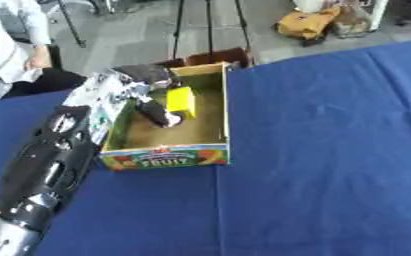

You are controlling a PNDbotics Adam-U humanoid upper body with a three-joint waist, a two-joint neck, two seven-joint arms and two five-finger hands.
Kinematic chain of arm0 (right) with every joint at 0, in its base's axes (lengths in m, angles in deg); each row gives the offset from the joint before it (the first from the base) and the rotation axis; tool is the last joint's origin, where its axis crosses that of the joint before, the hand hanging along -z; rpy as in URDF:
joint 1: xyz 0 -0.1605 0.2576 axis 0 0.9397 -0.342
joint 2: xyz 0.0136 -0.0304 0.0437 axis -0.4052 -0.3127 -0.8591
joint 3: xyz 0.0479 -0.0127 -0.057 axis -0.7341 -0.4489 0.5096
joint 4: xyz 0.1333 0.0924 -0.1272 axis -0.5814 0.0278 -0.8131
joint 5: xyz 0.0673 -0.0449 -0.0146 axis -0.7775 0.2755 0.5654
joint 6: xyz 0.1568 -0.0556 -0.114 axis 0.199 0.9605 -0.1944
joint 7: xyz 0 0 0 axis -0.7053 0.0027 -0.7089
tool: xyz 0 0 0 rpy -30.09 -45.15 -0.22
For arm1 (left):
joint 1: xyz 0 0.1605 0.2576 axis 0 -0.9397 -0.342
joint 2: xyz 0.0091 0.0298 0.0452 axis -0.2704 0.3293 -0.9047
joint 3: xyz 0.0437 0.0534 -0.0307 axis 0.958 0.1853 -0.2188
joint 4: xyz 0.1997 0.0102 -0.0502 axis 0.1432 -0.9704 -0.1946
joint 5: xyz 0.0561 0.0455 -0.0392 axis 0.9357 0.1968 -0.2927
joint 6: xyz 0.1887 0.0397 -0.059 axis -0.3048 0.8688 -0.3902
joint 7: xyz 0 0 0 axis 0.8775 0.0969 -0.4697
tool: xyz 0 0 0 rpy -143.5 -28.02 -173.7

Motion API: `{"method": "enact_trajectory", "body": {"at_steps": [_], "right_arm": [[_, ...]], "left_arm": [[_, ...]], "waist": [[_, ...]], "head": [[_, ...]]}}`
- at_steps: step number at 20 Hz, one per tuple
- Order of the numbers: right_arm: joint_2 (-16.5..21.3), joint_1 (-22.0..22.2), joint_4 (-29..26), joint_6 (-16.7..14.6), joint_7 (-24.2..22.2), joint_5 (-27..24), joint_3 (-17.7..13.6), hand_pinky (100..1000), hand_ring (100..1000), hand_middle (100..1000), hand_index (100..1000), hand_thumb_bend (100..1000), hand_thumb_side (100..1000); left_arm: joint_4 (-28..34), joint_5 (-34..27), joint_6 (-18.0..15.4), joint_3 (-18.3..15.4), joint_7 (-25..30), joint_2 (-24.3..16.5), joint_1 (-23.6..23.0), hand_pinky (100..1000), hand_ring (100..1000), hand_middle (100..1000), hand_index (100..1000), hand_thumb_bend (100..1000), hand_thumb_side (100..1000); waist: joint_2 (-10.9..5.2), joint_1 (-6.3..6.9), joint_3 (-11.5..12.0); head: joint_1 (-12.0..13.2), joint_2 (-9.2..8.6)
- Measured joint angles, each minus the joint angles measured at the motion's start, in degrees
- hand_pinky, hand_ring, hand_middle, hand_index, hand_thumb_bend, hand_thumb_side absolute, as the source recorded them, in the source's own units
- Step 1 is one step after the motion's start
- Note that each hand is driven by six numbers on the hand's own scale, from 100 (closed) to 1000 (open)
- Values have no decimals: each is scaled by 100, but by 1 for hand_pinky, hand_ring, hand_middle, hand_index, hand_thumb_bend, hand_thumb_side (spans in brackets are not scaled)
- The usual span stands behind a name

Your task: Pick up objects on the table and place them in the box.

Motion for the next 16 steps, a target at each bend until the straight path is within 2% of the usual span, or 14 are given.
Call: {"method": "enact_trajectory", "body": {"at_steps": [2,3,5,7,12,16], "right_arm": [[0,-1,0,0,0,-1,0,715,687,568,732,100,942],[0,-2,0,-1,-1,-2,0,715,687,567,732,100,943],[-1,-7,0,-1,-1,-4,0,715,687,567,732,100,942],[-1,-23,0,-2,-2,-6,0,715,687,567,732,100,942],[-2,-31,0,-4,-6,-18,1,715,688,566,732,100,942],[-6,-31,0,-5,-7,-27,0,715,688,567,733,100,942]], "left_arm": [[-37,131,3,0,121,46,1,801,954,884,1000,100,558],[-54,168,-1,0,191,61,1,859,1000,946,1000,100,582],[-106,199,-4,-1,364,91,1,912,1000,1000,1000,100,606],[-142,203,4,-2,547,98,1,940,1000,1000,1000,133,622],[-113,173,51,-22,779,99,1,936,1000,1000,1000,100,623],[204,-43,93,-98,649,120,-5,914,1000,1000,1000,100,617]], "waist": [[0,0,-13],[0,0,-14],[0,0,-19],[0,0,-28],[0,0,-28],[0,0,-5]], "head": [[1,-15],[1,-19],[2,-37],[2,-43],[2,-46],[-5,-46]]}}
